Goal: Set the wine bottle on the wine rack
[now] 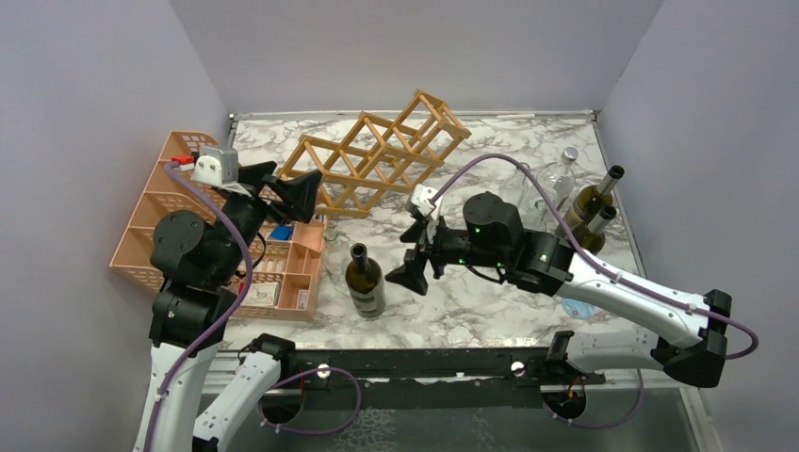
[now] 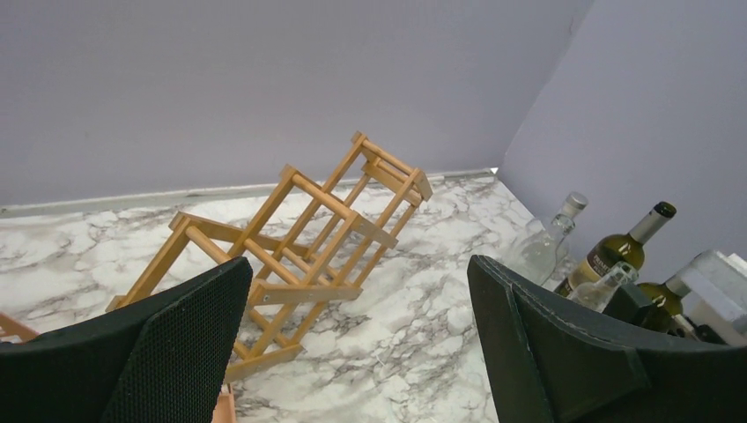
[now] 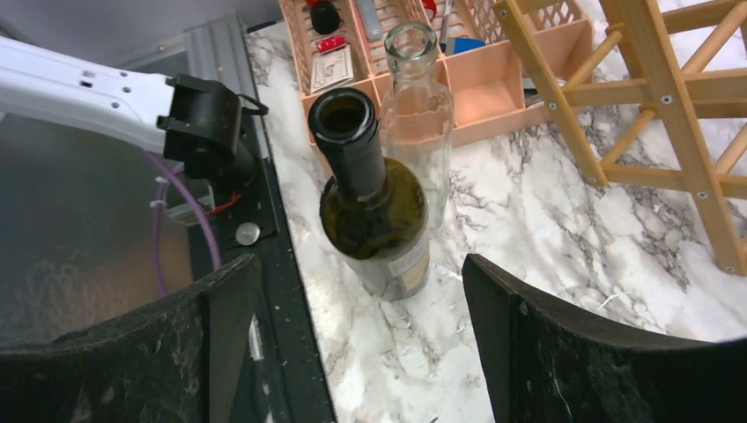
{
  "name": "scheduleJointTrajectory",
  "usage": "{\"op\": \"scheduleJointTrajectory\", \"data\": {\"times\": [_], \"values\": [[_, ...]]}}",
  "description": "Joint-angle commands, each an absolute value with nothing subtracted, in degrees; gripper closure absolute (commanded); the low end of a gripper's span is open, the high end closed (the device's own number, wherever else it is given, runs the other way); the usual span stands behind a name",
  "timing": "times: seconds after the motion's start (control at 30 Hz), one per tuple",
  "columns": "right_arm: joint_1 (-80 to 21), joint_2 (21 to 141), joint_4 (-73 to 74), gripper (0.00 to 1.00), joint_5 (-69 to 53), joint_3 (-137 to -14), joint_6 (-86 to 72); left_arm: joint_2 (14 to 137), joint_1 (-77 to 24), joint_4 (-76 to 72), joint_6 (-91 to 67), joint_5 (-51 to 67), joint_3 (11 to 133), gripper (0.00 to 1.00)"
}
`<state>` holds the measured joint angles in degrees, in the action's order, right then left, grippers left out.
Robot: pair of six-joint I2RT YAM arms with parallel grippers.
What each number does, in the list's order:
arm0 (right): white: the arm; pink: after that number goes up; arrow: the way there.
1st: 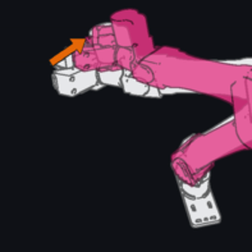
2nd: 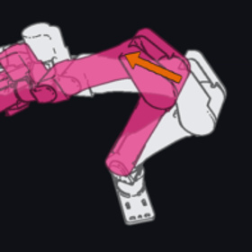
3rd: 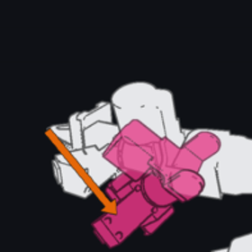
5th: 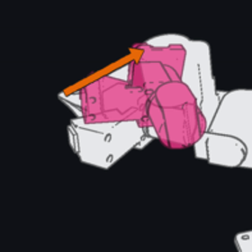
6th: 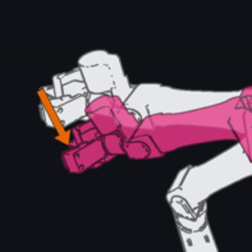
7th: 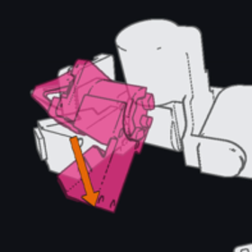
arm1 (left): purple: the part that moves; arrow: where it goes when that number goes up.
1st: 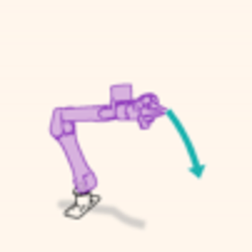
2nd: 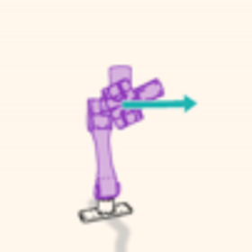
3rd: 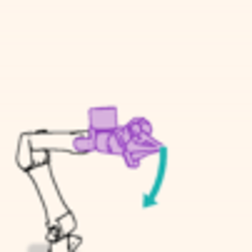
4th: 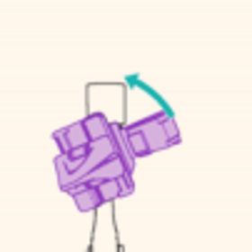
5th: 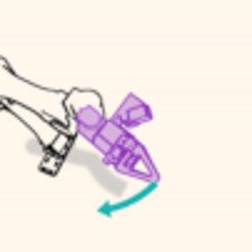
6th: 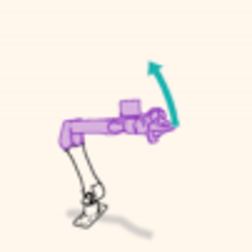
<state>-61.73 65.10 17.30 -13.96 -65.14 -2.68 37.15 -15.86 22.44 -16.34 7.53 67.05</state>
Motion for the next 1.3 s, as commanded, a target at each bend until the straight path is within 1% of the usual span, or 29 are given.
{"op": "scheduleJointTrajectory", "data": {"times": [0.0,0.13,0.27,0.47,0.6,0.8,0.87,0.93,1.03,1.17,1.27], "values": [[-64.59,68.88,14.09,0.12,-6.46,-69.95,3.78,37.35,-15.57,15.82,-16.14,5.05,65.56,0.01],[-65.74,73.01,12.92,0.10,-6.15,-71.87,6.55,38.31,-15.60,13.42,-18.73,7.23,64.21,0.01],[-65.97,76.30,9.52,0.10,-6.91,-72.05,6.32,38.77,-15.56,13.69,-19.74,6.44,63.76,0.01],[-66.15,78.53,2.85,0.17,-10.27,-68.82,5.65,37.87,-15.59,15.34,-19.80,6.53,62.71,0.01],[-66.11,79.16,-2.26,0.27,-11.07,-66.63,6.35,37.80,-15.57,15.74,-20.08,7.42,62.25,0.01],[-66.13,80.91,-4.40,0.37,-11.58,-66.59,5.83,37.43,-15.58,15.38,-19.90,9.04,61.26,0.01],[-66.10,80.90,-5.23,0.44,-11.69,-66.30,5.62,36.83,-15.61,15.38,-19.66,9.26,60.50,0.01],[-66.14,80.92,-5.55,0.56,-11.19,-66.16,5.53,36.14,-15.62,15.45,-19.16,9.60,59.66,0.01],[-66.12,80.12,-4.63,0.71,-7.09,-66.51,6.02,34.80,-15.57,15.93,-18.50,10.03,58.65,0.01],[-66.15,77.15,-2.79,0.83,-2.49,-66.75,8.32,32.89,-15.60,16.51,-17.12,12.35,56.76,0.01],[-66.13,75.15,0.36,0.87,1.93,-68.56,8.21,32.88,-15.63,16.67,-17.84,13.16,54.73,0.01]]}}
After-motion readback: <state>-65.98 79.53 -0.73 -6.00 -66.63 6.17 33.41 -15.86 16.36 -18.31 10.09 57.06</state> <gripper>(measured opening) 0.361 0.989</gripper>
